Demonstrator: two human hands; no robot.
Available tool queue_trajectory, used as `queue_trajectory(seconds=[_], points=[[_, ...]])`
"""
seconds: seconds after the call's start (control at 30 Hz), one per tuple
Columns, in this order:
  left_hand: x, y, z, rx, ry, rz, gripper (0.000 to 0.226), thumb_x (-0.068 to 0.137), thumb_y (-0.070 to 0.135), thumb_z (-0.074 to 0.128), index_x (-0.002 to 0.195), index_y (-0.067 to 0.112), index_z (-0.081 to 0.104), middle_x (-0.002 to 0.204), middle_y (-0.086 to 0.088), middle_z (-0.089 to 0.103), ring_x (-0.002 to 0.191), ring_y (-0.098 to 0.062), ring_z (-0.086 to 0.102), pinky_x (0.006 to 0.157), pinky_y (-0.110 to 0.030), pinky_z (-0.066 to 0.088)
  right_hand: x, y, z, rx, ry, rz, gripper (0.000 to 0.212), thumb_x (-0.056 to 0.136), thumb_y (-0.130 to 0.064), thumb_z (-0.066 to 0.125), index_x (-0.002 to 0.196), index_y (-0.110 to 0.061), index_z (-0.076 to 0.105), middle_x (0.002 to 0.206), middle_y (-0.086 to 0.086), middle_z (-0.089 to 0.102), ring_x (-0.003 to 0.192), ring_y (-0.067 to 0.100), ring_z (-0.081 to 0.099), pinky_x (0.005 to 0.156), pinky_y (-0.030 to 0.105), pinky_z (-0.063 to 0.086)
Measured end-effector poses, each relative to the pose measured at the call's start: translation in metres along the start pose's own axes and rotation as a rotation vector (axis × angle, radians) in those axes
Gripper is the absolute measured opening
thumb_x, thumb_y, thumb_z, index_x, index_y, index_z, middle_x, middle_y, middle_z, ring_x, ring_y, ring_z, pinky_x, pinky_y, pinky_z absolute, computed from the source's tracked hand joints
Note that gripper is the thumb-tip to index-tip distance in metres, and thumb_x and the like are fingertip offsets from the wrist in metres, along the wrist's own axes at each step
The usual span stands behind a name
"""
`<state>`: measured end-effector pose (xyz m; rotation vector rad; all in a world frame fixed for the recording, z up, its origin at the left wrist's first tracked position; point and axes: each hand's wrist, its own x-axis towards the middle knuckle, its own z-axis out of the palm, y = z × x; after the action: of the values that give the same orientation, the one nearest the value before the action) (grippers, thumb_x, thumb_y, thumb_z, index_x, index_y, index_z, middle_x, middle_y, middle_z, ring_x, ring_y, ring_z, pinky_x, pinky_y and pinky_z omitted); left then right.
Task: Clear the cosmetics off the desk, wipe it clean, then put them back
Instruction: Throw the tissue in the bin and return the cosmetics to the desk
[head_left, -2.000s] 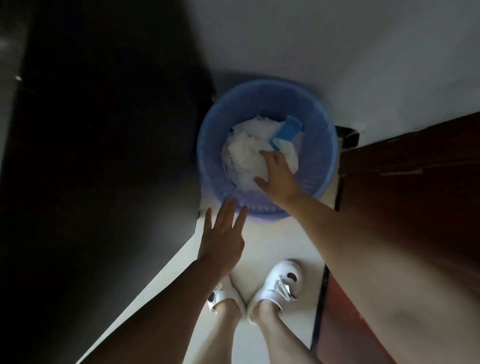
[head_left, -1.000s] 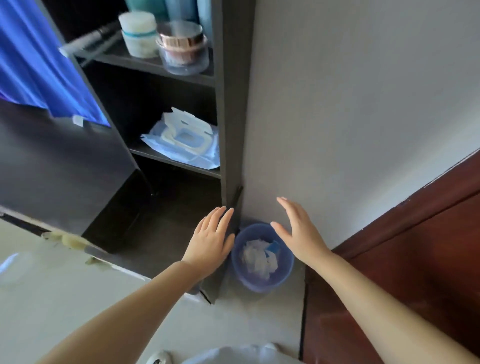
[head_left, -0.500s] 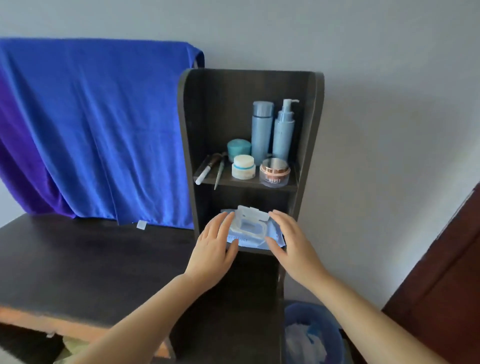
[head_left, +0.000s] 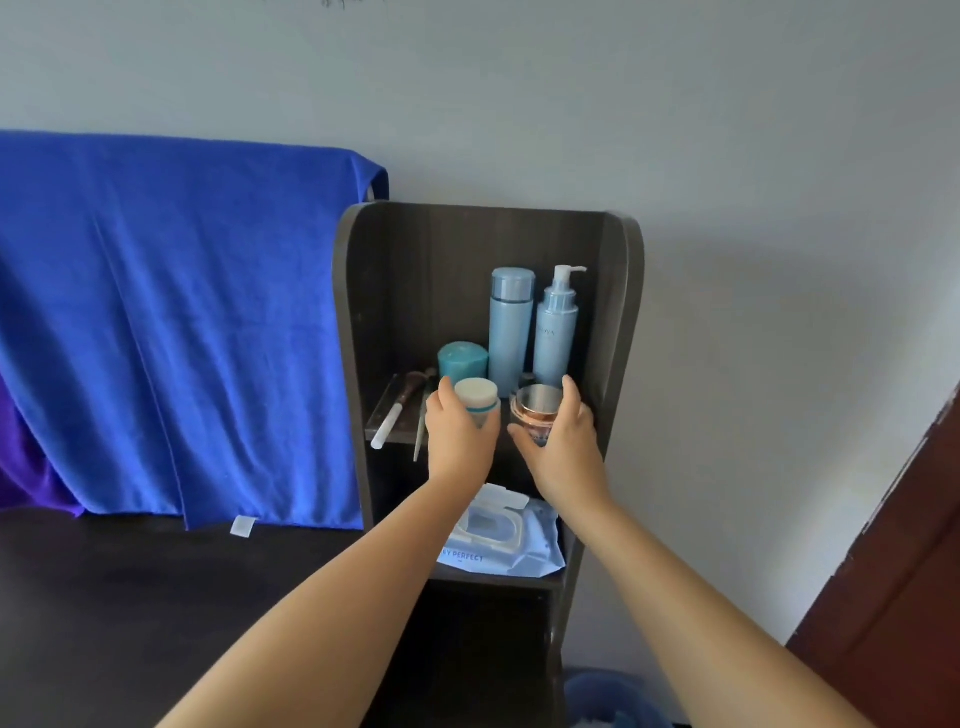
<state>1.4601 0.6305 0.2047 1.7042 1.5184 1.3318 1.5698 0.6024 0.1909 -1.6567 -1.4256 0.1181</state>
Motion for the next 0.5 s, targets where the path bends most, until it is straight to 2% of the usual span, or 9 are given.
queue_trajectory(seconds=[0.17,0.3,0.37,0.5], points=[[0.008,-0.008,0.009,0.172,0.047,0.034,0.067,0.085,0.028,0.062,0.138,0.007,0.027,0.132,-0.014,0.042,0.121,-0.028,0.043,0.096,-0.040,0.042,0.002,0.002,0.000,-0.015,-0.009,0.006,0.085,0.079,-0.037,0.069,0.142,-0.011,0.019,0.138,0.015,0.038,0.123,0.029,0.044,0.096,0.037,0.043],[0.008,-0.011,0.010,0.204,0.089,0.069,0.063,0.083,0.028,0.065,0.132,0.005,0.033,0.128,-0.015,0.043,0.119,-0.027,0.040,0.096,-0.035,0.039,0.001,0.002,-0.006,0.066,-0.041,-0.004,0.079,0.076,-0.036,0.072,0.137,-0.012,0.028,0.134,0.011,0.041,0.120,0.025,0.046,0.092,0.028,0.041],[0.004,-0.011,0.007,0.164,0.097,0.090,0.061,0.082,0.028,0.066,0.130,0.006,0.036,0.127,-0.014,0.043,0.119,-0.026,0.039,0.094,-0.033,0.037,-0.004,0.002,-0.012,0.103,-0.055,-0.039,0.078,0.075,-0.034,0.073,0.136,-0.013,0.030,0.132,0.009,0.042,0.119,0.021,0.046,0.089,0.022,0.039],[-0.013,-0.010,-0.010,-0.012,0.061,0.146,0.061,0.078,0.031,0.071,0.126,0.015,0.038,0.124,-0.003,0.044,0.115,-0.016,0.043,0.092,-0.028,0.040,-0.019,0.003,-0.025,0.180,-0.056,-0.122,0.075,0.071,-0.032,0.077,0.132,-0.014,0.036,0.127,0.005,0.045,0.111,0.013,0.049,0.085,0.019,0.039]])
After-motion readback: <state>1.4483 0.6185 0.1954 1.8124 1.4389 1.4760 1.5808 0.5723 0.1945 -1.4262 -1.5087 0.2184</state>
